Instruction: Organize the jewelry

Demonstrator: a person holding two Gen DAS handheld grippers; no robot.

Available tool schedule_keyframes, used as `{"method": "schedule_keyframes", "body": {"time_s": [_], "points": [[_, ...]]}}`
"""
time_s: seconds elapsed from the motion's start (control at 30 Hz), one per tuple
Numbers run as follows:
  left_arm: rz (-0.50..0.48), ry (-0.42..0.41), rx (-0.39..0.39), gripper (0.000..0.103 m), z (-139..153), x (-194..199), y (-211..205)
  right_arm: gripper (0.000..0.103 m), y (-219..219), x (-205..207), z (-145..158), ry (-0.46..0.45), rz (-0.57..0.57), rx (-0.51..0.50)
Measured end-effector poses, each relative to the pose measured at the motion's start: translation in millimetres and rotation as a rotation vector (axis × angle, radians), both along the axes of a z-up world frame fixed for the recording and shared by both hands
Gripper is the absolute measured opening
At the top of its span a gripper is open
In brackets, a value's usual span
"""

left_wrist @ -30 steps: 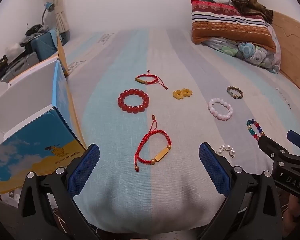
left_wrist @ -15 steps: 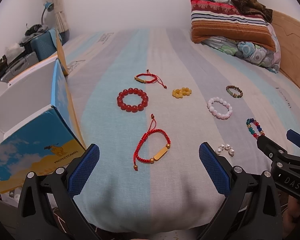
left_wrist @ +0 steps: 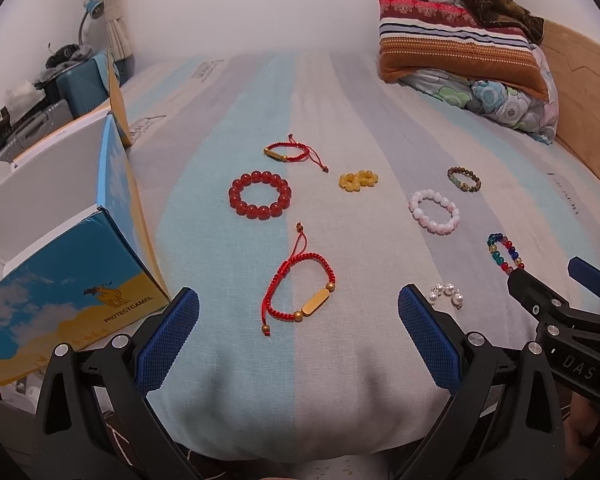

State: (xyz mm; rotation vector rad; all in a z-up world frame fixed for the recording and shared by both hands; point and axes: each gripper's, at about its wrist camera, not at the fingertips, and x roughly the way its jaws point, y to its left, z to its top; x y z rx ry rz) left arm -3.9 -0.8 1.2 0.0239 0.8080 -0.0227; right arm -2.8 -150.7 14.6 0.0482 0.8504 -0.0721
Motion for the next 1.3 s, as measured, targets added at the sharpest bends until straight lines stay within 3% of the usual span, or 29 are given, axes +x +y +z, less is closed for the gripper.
{"method": "schedule_keyframes", "body": {"time_s": [1.3], "points": [[-0.003, -0.008, 0.012, 0.098, 1.7, -1.1, -3.0, 0.096, 6.6, -1.6, 0.4, -0.011, 0.016, -0.011]]}}
